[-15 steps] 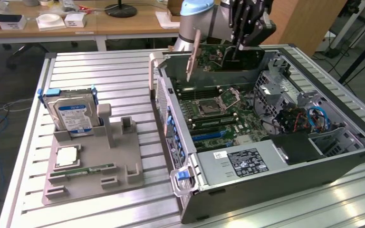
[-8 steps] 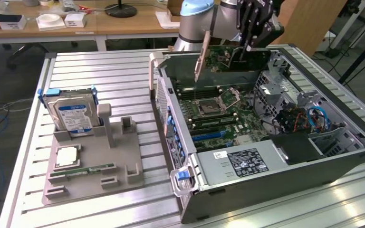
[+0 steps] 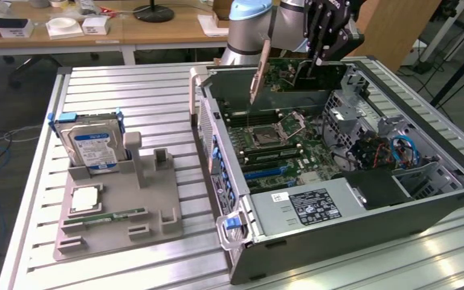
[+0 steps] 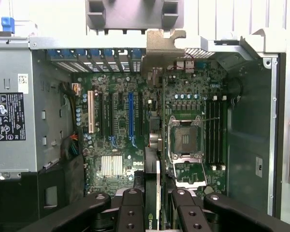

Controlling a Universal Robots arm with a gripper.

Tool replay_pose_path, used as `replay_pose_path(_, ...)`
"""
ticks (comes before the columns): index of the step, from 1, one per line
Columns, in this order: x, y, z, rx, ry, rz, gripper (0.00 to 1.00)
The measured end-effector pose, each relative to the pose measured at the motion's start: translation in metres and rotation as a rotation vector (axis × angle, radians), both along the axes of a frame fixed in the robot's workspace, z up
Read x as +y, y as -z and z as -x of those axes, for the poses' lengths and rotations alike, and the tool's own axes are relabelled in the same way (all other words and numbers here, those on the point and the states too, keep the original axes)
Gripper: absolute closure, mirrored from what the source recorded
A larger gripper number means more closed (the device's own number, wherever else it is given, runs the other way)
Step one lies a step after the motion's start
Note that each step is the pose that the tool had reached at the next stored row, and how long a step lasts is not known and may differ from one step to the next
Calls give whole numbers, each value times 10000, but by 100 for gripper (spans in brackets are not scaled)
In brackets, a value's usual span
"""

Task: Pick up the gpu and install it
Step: 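Insert the gpu into the slot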

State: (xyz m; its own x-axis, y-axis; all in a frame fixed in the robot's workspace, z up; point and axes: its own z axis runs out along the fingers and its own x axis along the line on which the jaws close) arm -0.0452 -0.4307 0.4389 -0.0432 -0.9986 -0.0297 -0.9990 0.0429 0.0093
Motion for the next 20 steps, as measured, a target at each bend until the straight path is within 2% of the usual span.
replay_pose_path(8,0,2,0,0,0,0,74)
replay_pose_path(12,0,50,2,-91,-1,0,74)
replay_pose_path(20,0,132,11,-103,3,-2,74)
